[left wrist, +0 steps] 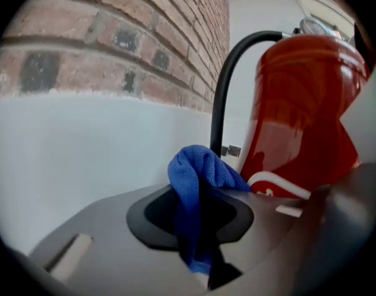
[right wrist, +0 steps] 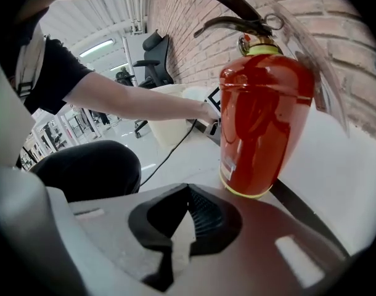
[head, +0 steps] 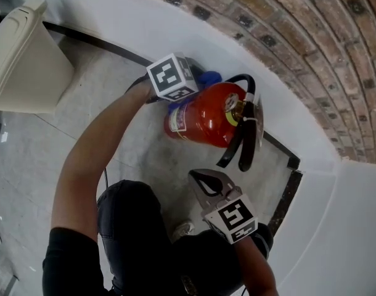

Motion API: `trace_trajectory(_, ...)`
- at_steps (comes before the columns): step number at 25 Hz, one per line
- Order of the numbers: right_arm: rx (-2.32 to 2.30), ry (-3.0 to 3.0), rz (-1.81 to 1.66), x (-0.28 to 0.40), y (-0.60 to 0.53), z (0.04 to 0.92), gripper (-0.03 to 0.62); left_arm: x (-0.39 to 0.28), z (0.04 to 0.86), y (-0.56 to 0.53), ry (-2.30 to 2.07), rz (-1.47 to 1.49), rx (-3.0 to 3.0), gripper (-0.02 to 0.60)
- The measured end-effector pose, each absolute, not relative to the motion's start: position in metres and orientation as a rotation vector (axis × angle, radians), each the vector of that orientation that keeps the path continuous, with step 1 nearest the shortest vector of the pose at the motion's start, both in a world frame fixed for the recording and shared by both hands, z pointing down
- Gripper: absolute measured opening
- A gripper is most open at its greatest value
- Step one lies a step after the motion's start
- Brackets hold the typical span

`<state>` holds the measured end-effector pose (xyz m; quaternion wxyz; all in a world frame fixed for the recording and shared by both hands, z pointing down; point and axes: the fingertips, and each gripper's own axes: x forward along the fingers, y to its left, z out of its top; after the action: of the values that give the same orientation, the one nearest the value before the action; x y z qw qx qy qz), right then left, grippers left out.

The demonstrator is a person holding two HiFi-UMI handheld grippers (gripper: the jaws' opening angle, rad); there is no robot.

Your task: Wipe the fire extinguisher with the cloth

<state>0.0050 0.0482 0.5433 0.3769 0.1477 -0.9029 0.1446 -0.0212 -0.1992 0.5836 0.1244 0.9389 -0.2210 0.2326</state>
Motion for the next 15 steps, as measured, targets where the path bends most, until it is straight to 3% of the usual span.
trace_trajectory(15, 0.381, -2.285, 0.395, 0.002, 0.048, 0.559, 0.003, -0.041, 0.605, -0.189, -0.705, 0.398, 2.646, 0.077)
